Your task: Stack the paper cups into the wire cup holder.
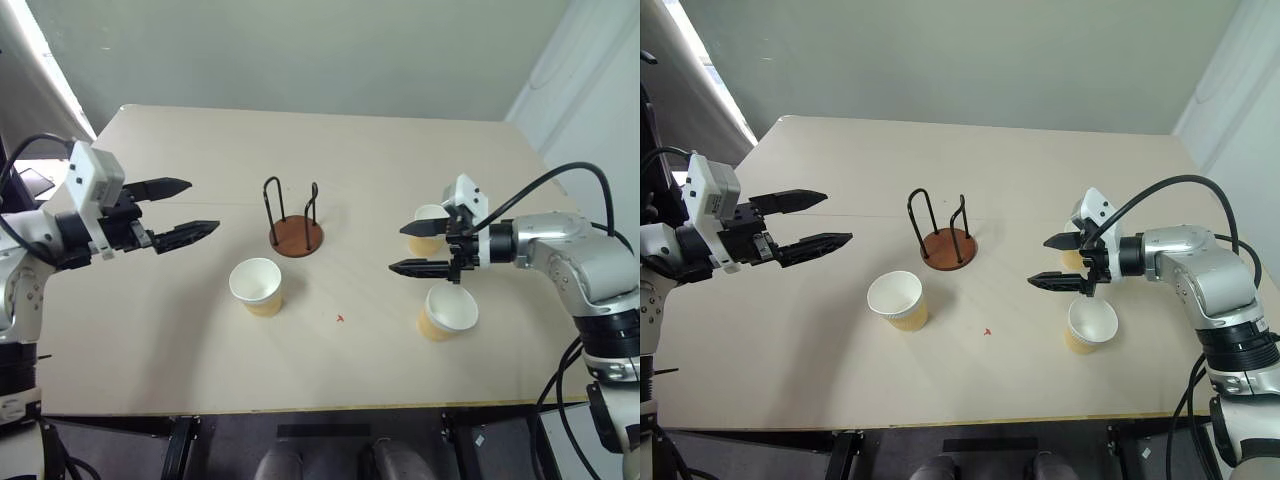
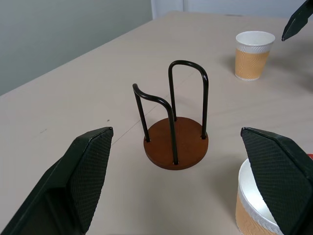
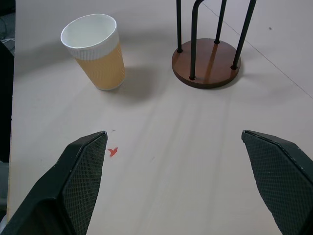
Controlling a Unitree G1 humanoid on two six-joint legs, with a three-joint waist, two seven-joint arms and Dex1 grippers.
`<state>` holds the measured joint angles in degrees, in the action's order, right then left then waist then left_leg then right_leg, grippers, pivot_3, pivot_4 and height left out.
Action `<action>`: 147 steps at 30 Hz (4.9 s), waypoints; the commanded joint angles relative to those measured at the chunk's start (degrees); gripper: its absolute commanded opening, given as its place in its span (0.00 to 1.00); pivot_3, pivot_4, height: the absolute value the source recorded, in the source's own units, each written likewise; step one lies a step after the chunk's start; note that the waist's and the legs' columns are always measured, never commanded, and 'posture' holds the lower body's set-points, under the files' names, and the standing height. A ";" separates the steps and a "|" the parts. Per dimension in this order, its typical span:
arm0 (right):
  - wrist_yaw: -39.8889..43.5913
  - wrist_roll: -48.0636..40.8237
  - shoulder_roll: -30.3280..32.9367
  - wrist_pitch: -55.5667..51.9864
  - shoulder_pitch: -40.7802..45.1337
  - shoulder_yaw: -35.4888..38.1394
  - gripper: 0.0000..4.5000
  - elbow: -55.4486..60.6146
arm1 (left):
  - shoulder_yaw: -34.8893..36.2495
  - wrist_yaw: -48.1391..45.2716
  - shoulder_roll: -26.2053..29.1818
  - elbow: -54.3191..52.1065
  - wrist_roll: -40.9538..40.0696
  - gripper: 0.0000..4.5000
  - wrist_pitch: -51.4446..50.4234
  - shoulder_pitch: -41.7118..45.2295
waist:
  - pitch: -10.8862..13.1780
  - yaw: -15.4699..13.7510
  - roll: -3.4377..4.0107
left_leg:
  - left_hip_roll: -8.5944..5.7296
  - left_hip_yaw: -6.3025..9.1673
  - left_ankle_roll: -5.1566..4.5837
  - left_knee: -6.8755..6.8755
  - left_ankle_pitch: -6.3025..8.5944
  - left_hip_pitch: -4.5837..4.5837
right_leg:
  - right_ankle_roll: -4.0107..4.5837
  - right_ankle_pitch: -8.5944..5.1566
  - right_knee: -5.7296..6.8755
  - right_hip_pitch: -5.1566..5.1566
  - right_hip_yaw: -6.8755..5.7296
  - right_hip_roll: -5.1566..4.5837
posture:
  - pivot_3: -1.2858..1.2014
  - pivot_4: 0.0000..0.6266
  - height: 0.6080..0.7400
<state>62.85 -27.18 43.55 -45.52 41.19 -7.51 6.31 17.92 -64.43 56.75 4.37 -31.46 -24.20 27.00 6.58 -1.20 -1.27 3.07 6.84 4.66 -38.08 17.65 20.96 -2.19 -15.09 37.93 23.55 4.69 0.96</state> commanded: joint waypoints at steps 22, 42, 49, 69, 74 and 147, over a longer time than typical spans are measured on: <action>0.46 -1.07 1.60 -0.97 -0.13 2.10 0.99 2.69 | -0.95 -2.60 0.89 -0.09 -0.48 1.00 0.06 4.33 | 0.00 0.00 0.00 | 0.00 0.00 0.00 0.00 0.00 0.00 | 0.00 0.00 0.00 0.00 0.00 0.00 | 0.52 0.24 1.00; -2.02 2.94 -6.86 1.06 4.70 -3.80 0.99 -3.53 | -0.98 -11.05 3.62 6.67 -0.39 1.00 1.14 8.84 | 0.00 0.26 0.00 | 0.08 0.04 -0.01 0.00 0.00 0.01 | 0.00 0.00 0.01 0.06 0.01 0.00 | 0.52 0.24 1.00; -5.50 6.92 -13.51 2.52 8.25 -6.22 0.99 -9.50 | -0.79 -11.00 3.65 7.72 -0.15 1.00 1.80 8.72 | 0.00 0.43 0.01 | 0.42 0.04 -0.01 0.02 0.00 0.07 | 0.00 0.00 0.02 0.16 0.01 0.01 | 0.52 0.24 1.00; -13.23 16.67 -30.47 13.08 18.26 -6.90 0.99 -29.73 | -0.51 -9.36 2.65 7.59 -0.28 1.00 2.54 7.88 | 0.02 0.59 0.04 | 0.53 -0.01 0.00 0.15 0.00 0.16 | 0.09 -0.01 0.03 0.38 0.02 0.07 | 0.52 0.24 1.00; -15.55 18.12 -33.95 16.19 21.43 -5.88 0.99 -35.47 | -0.37 -8.91 2.51 7.20 -0.46 1.00 2.47 7.62 | 0.02 0.65 0.04 | 0.54 -0.01 0.00 0.18 0.00 0.20 | 0.13 -0.01 0.03 0.46 0.02 0.07 | 0.52 0.24 1.00; -13.50 0.41 -5.42 -17.30 -2.51 -4.09 0.00 20.67 | -6.87 -17.70 2.37 2.31 -2.94 1.00 -4.63 10.19 | -0.02 0.66 -0.01 | 0.57 0.03 0.06 -0.09 -0.05 0.60 | 0.01 0.07 0.03 0.66 -0.01 0.10 | 0.52 0.24 1.00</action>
<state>49.88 -26.36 37.02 -63.95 39.05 -11.96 24.97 10.36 -81.49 58.65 6.82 -34.38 -29.71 35.90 6.55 -0.54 -1.28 3.64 6.87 4.72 -38.17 17.60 21.56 -2.18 -15.02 37.96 24.21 4.68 1.06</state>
